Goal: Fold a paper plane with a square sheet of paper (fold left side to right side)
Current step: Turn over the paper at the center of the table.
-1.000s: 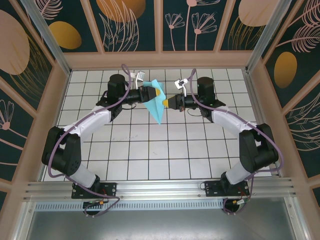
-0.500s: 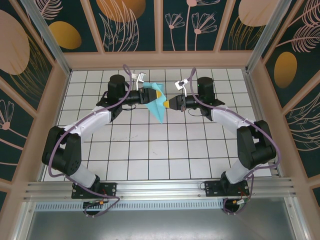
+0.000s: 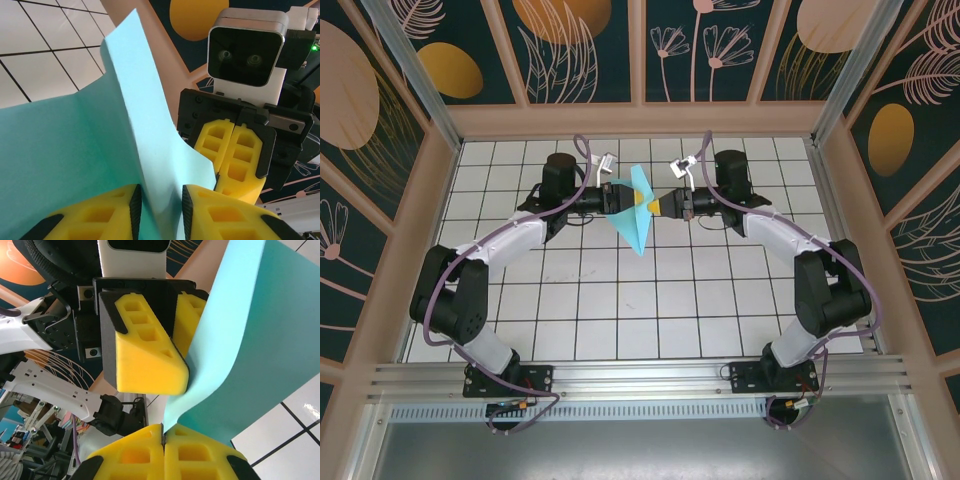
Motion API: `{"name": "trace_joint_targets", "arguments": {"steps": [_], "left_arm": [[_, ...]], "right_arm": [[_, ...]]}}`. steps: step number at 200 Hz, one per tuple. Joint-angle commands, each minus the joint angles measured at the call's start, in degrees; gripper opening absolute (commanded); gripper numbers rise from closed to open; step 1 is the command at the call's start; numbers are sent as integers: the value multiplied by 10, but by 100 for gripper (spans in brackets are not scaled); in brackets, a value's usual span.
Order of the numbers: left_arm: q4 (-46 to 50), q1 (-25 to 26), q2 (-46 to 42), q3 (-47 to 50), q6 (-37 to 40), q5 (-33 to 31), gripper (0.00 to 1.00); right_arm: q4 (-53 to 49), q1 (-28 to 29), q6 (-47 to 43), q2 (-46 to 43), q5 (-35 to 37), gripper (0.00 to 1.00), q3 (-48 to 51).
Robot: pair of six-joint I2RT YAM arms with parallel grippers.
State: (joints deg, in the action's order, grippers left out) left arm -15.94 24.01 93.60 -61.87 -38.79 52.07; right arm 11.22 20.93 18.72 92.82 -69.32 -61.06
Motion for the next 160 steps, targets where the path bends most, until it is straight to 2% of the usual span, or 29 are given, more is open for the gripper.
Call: {"name": "trace_joint_targets", "arguments": {"steps": [1,39,86,104,129,160], "left_arm": [[5,2,5,-14,17,13,28],[3,2,4,-16,9,8,23],[6,2,4,-15,6,0,13],[12,2,4,-15,9,-5,11],[14,2,2,-17,4,-14,8],[3,2,-3,-17,-15,-25,8]], "right_arm": [[-10,-4,-21,9,-17,5,-20],[-41,-4,-42,16,-4,6,-26],[-28,-4,-34,14,-3,7,-20],[-28,-5,-33,13,1,11,-20],[-40,-12,-40,3,10,21,-18],[-37,-32,-44,-48,38,44,21]]}}
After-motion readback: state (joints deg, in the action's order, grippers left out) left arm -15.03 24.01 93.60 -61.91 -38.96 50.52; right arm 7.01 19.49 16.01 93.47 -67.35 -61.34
